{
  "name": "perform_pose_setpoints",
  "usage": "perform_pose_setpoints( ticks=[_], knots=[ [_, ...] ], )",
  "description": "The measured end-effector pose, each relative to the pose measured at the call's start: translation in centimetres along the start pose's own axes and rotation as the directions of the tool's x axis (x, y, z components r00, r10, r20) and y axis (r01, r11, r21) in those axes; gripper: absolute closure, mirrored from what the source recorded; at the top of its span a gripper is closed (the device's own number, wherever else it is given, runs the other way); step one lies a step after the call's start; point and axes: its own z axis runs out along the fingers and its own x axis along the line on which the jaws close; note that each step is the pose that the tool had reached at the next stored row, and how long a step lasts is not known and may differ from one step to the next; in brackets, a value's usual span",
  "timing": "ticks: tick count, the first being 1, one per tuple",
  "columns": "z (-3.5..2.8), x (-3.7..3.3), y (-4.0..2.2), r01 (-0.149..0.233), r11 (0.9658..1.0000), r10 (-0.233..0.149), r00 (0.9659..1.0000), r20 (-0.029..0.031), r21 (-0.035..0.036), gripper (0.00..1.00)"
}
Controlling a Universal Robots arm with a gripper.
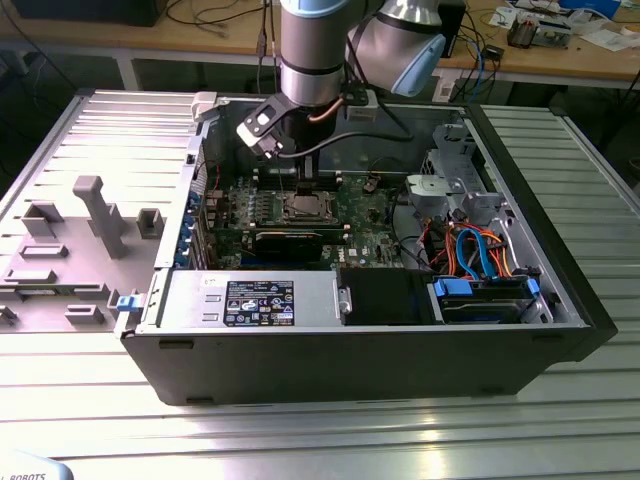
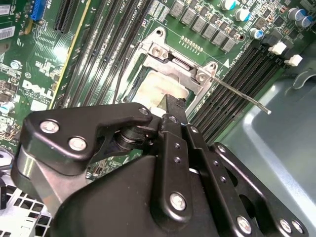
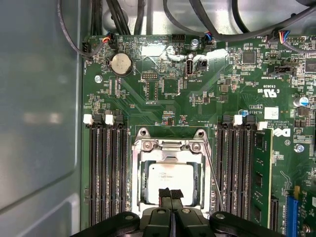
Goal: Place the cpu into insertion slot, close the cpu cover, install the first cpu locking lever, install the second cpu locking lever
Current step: 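Install the first cpu locking lever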
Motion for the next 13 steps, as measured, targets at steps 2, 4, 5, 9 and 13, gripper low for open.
perform_pose_setpoints(
  ticks=[2, 4, 5, 9, 13],
  knots=[
    [-0.10, 0.01, 0.00, 0.000, 1.0000, 0.000, 1.0000, 0.0000, 0.0001, 0.89],
    [-0.13, 0.01, 0.00, 0.000, 1.0000, 0.000, 1.0000, -0.0003, -0.0002, 0.89],
    [-0.16, 0.01, 0.00, 0.000, 1.0000, 0.000, 1.0000, 0.0000, 0.0000, 0.89],
    [-0.30, 0.01, 0.00, 0.000, 1.0000, 0.000, 1.0000, 0.0002, 0.0001, 0.89],
    [-0.54, 0.02, 0.00, 0.000, 1.0000, 0.000, 1.0000, 0.0001, 0.0000, 0.89]
  ],
)
